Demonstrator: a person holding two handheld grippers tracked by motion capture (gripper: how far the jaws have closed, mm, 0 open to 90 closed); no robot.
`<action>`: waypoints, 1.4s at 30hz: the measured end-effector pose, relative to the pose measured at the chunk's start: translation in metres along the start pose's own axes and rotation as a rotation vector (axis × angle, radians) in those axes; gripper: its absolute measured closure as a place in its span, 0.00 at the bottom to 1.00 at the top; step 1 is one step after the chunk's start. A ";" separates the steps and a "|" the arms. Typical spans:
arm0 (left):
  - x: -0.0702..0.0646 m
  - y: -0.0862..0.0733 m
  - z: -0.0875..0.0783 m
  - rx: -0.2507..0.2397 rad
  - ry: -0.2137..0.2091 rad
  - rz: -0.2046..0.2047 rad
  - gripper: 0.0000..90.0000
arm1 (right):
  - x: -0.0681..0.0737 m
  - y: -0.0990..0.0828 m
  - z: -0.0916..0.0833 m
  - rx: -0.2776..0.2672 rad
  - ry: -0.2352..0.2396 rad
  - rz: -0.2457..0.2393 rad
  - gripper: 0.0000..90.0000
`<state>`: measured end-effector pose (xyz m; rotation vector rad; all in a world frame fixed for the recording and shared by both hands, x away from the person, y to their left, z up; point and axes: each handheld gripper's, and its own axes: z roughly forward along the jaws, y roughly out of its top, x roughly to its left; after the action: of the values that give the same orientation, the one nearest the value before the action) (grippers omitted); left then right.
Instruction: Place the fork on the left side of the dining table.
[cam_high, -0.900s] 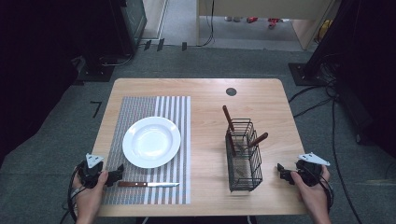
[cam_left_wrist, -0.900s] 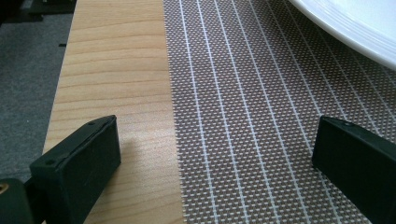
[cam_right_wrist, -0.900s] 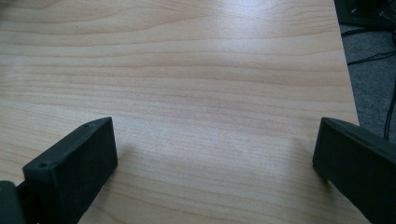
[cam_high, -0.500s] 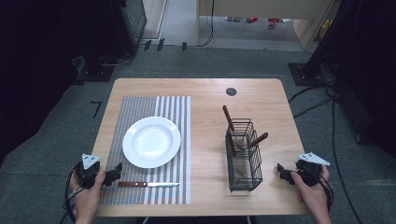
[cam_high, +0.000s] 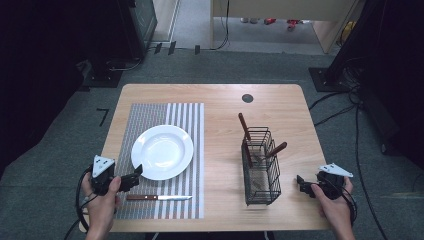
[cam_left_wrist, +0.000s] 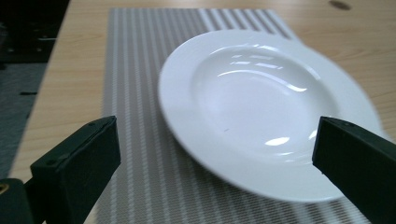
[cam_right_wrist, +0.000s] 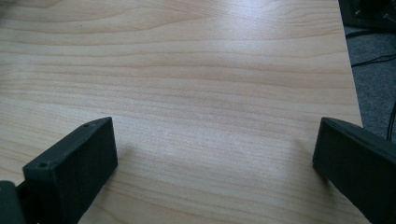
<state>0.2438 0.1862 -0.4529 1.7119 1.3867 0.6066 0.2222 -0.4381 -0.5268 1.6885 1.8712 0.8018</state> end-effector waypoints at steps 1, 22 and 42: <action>0.000 0.000 0.000 0.000 0.000 0.000 0.02 | 0.000 0.000 0.000 0.000 0.000 0.000 0.00; -0.099 0.058 0.049 -0.043 -0.189 0.055 0.02 | 0.000 0.000 0.000 0.000 0.002 -0.002 0.00; -0.151 0.084 0.084 -0.051 -0.280 0.059 0.02 | 0.000 0.000 0.001 -0.002 0.003 -0.003 0.00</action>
<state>0.3154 0.0130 -0.4085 1.7276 1.1183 0.4113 0.2228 -0.4377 -0.5269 1.6837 1.8745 0.8052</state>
